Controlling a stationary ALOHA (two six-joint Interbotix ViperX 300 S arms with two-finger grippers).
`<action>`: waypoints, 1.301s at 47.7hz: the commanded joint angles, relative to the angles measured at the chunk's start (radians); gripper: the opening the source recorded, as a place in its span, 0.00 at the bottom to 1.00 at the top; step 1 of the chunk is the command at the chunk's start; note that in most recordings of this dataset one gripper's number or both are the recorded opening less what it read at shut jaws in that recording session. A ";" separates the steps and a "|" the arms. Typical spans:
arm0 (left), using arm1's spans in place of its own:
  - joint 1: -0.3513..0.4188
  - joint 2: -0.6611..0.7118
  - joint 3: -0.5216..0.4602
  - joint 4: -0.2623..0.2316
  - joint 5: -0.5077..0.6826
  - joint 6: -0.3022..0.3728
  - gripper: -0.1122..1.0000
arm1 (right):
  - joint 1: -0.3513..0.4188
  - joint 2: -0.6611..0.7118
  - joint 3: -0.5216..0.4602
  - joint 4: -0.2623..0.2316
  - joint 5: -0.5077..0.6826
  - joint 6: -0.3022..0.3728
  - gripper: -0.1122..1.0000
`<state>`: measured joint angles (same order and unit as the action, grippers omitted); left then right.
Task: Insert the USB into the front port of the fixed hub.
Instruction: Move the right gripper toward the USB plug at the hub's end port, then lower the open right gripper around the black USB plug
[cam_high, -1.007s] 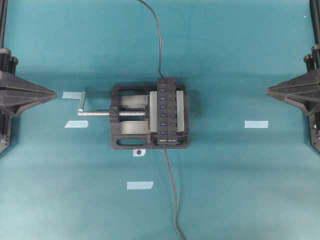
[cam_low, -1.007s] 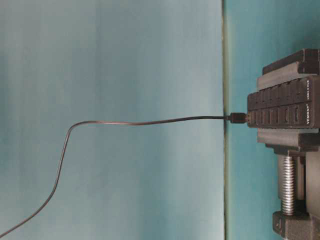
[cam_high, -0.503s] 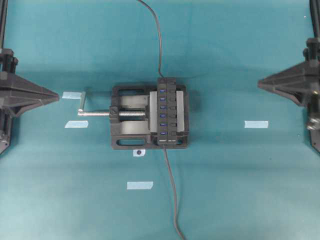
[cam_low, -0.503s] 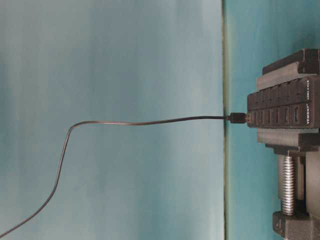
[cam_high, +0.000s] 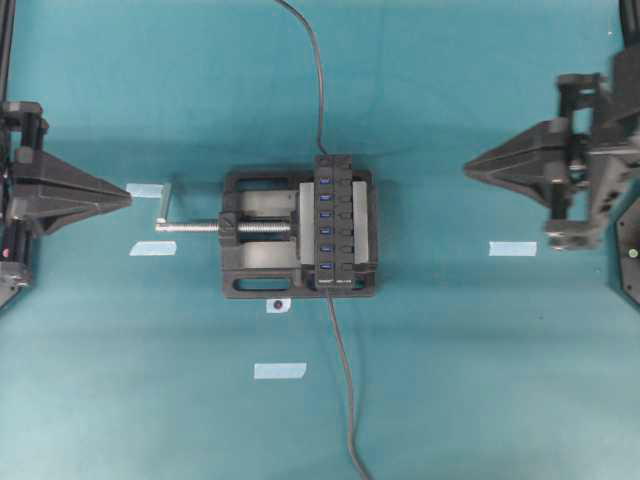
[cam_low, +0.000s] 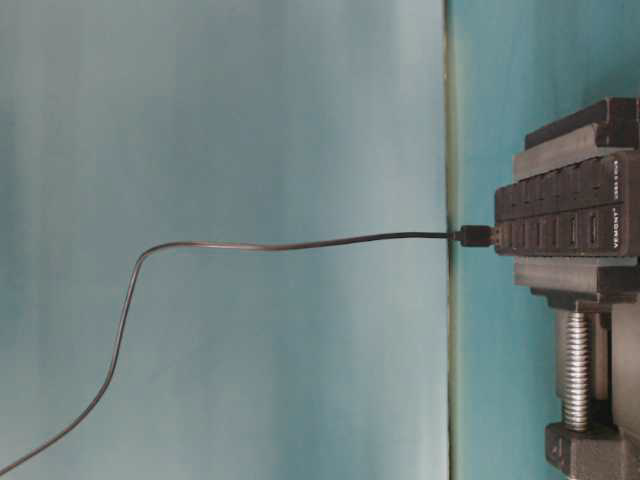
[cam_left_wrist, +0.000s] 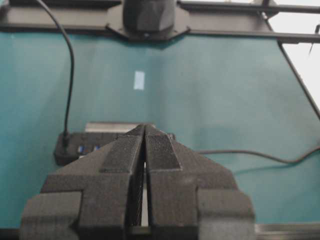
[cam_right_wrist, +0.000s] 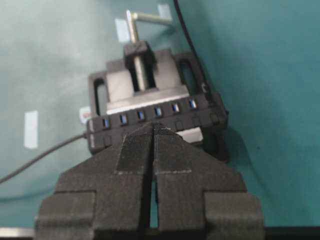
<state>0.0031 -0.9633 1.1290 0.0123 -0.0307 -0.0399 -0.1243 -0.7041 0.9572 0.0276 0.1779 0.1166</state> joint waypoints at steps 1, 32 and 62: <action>0.003 0.009 -0.025 0.003 -0.005 0.000 0.10 | -0.005 0.032 -0.052 -0.009 0.005 0.002 0.07; 0.003 0.008 -0.020 0.003 -0.003 0.002 0.10 | -0.051 0.293 -0.161 -0.071 0.005 -0.005 0.07; 0.003 0.002 -0.012 0.003 -0.003 0.002 0.10 | -0.075 0.508 -0.276 -0.072 0.002 -0.008 0.07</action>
<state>0.0031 -0.9633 1.1290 0.0138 -0.0291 -0.0399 -0.1948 -0.2010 0.7179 -0.0430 0.1871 0.1150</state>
